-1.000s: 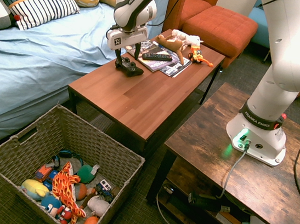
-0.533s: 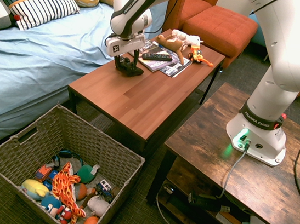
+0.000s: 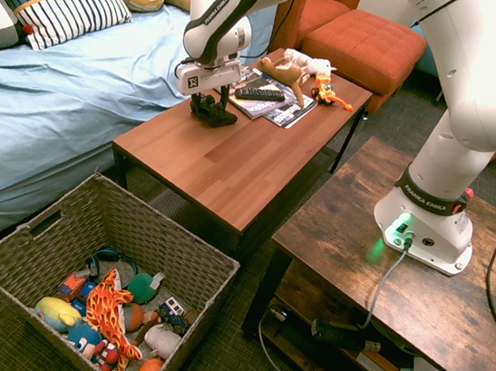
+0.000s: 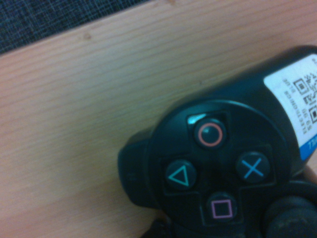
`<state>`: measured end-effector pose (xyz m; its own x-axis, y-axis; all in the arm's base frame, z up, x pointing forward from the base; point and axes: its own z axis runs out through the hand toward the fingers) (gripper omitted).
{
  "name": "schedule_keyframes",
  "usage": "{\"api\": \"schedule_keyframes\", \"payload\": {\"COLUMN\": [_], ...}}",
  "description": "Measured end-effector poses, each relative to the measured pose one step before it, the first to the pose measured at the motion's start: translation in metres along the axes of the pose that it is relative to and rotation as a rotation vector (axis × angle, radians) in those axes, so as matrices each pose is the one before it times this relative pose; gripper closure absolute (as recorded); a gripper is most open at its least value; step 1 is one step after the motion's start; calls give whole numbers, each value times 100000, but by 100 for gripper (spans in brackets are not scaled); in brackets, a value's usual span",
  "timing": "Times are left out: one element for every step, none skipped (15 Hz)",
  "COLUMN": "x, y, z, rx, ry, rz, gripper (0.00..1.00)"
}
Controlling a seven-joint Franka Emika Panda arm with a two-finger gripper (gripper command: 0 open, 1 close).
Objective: Put the gamepad in the basket
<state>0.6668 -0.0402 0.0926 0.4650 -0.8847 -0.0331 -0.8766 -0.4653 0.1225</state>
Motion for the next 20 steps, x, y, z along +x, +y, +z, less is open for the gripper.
{"api": "schedule_keyframes", "payload": {"x": [20, 3, 5, 52, 96, 78, -104, -508, -1112, -1768, -2328, -2585, -2694, -2885, -2955, -2900, -2907, -2804, -2461, -2163], "y": [13, 11, -10, -22, -48, -67, -103, -232, -398, -587, -815, -1006, -1233, -1482, -1564, -1495, -1492, -1382, -1162, -959], "z": [2, 6, -67, -243, -473, -796, -1193, -1791, -2050, -2081, -1997, -1590, -1309, -1045, -807, -537, -408, -384, -297, -63], "rx": [298, 168, 173, 345, 614, 964, 1241, 1615, 1392, 914, 394, 2, -143, -78, 173, 337, 429, 618, 679, 404], "ry": [-485, -386, -157, 55, 188, 386, 594, 934, 1315, 1700, 2199, 2211, 2587, 2615, 2000, 1139, 807, 307, -428, -1094], "rz": [-123, -371, -341, -589, -896, -977, -868, -1097, -2127, -2968, -3010, -2881, -3026, -2880, -2916, -3180, -3181, -3101, -2968, -3041], "gripper": [100, 100, 100, 100, 100, 100, 100, 100, 100, 100, 100, 100, 100, 100, 100, 100, 100, 100, 100, 100]}}
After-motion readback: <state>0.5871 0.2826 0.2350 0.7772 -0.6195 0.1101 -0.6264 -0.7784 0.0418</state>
